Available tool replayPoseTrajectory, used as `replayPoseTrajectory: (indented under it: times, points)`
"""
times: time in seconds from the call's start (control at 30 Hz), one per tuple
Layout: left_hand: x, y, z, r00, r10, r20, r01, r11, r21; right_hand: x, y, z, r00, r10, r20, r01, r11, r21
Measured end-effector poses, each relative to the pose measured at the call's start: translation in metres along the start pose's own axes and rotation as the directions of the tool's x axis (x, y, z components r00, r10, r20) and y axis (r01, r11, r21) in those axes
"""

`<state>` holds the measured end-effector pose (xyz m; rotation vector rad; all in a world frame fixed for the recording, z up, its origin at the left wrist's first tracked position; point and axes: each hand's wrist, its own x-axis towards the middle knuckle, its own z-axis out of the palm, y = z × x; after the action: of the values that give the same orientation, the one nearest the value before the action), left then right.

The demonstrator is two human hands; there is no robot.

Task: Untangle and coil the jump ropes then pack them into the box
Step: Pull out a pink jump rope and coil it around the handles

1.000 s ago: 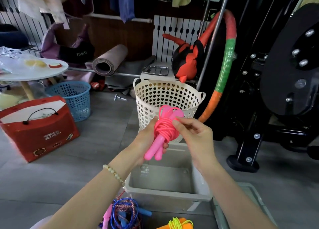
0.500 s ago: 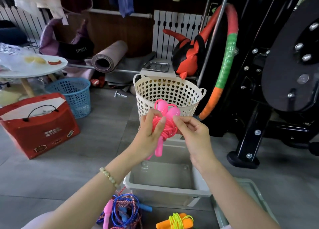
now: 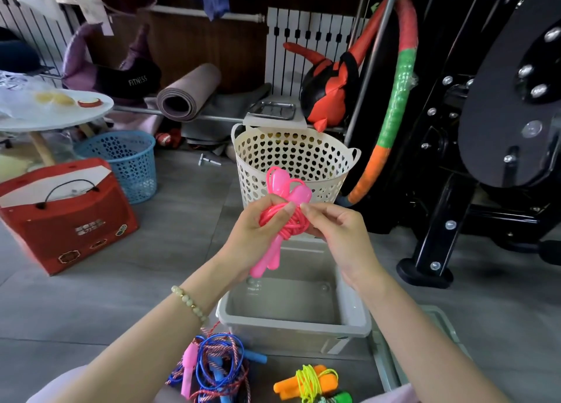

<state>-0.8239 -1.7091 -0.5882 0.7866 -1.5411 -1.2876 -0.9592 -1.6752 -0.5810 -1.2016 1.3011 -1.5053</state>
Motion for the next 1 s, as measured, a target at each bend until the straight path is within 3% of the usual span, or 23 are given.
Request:
replayPoseTrajectory:
  times: [0.07,0.2,0.33,0.47,0.6,0.73,0.9,1.0]
  points:
    - [0.001,-0.002,0.001,1.0,-0.029,0.006,0.029,0.999,-0.034,0.001,-0.002,-0.001,1.0,0.017,0.009,-0.016,1.0,-0.007]
    - [0.003,-0.009,-0.003,0.996,0.08,0.039,-0.087,0.963,0.254,0.001,-0.001,-0.003,0.991,0.125,0.043,-0.125,0.992,0.015]
    - [0.006,-0.016,-0.007,0.995,0.068,0.073,-0.087,0.947,0.308,-0.001,0.004,-0.002,0.985,0.167,0.053,-0.165,0.986,-0.028]
    - [0.008,-0.016,-0.007,1.0,-0.005,0.011,0.002,0.981,0.192,-0.002,0.007,0.0,0.983,0.138,0.119,-0.132,0.99,-0.058]
    - [0.008,-0.016,-0.008,0.997,-0.075,0.036,0.072,0.994,0.086,-0.004,0.015,0.001,0.994,-0.007,0.109,0.034,0.969,-0.245]
    - [0.008,-0.018,-0.012,0.995,-0.053,0.086,0.044,0.993,0.107,-0.003,0.02,0.0,0.995,-0.025,0.101,0.05,0.966,-0.255]
    - [0.008,-0.022,-0.011,0.999,-0.013,0.049,0.002,0.979,0.203,-0.001,0.025,0.004,0.988,-0.113,0.108,0.144,0.925,-0.352]
    - [0.008,-0.027,-0.013,0.993,-0.041,0.112,0.02,0.983,0.18,0.004,0.023,-0.003,0.993,-0.071,0.092,0.096,0.949,-0.299]
